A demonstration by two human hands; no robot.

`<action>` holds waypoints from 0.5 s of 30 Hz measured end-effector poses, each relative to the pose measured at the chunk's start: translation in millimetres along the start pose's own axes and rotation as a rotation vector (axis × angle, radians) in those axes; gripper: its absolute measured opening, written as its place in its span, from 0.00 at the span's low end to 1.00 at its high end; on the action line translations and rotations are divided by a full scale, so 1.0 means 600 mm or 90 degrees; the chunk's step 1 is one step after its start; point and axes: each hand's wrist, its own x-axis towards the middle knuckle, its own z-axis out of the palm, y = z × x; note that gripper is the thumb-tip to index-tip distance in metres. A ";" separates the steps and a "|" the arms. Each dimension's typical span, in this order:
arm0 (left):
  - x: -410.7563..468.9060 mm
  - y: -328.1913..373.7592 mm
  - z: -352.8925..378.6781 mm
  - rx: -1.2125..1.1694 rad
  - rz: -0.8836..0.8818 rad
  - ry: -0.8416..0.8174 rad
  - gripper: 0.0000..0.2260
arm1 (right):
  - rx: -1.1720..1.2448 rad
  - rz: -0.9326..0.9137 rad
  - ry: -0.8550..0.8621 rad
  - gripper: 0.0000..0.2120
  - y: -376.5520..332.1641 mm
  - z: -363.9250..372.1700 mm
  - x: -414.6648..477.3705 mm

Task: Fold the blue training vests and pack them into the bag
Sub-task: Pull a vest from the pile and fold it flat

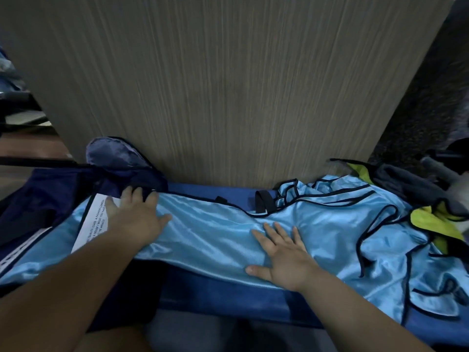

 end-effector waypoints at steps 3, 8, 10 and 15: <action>-0.017 0.053 0.009 -0.084 0.165 0.238 0.23 | 0.078 0.010 0.030 0.52 -0.002 -0.018 -0.009; -0.074 0.155 0.046 -0.143 0.433 0.073 0.35 | 0.185 0.105 0.283 0.35 0.036 -0.070 -0.025; -0.084 0.171 0.068 -0.143 0.445 -0.097 0.45 | 0.257 0.219 0.414 0.29 0.081 -0.093 -0.035; -0.091 0.179 0.074 -0.081 0.452 -0.255 0.47 | 0.351 0.480 0.493 0.26 0.207 -0.111 -0.077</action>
